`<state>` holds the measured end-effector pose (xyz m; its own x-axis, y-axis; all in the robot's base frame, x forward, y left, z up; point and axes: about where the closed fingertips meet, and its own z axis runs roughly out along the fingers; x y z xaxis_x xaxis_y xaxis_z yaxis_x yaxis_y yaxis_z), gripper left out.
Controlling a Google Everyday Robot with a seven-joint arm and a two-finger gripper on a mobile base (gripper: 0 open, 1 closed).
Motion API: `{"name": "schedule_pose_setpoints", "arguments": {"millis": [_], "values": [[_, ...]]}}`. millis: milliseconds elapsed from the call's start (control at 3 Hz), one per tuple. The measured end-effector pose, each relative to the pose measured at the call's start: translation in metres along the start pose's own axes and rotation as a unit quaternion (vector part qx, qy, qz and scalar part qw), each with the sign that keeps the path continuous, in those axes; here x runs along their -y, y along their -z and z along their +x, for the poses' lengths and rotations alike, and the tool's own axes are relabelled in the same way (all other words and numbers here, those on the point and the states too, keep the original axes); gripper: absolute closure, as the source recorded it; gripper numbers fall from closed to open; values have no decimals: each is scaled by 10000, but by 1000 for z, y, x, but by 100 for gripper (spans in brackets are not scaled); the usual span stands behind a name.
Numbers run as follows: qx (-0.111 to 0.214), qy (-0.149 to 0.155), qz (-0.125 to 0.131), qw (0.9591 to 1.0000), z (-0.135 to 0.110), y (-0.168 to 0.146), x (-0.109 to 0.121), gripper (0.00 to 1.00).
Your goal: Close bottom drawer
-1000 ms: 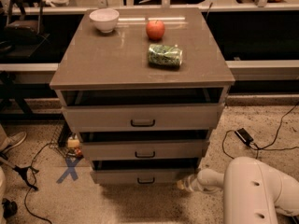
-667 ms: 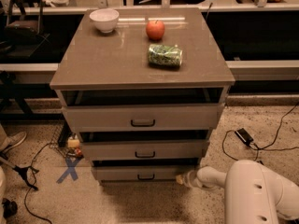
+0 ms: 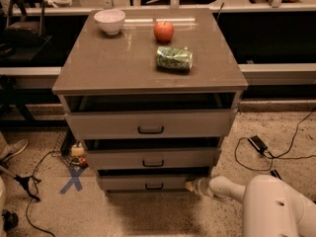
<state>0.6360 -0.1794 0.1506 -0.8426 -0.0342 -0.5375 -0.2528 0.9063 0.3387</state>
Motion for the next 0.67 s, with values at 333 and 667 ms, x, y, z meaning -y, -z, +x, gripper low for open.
{"name": "schedule_pose_setpoints", "arguments": {"millis": [333,667], "values": [[0,0,0,10000,0,0,0,100],[0,0,0,10000,0,0,0,100]]}}
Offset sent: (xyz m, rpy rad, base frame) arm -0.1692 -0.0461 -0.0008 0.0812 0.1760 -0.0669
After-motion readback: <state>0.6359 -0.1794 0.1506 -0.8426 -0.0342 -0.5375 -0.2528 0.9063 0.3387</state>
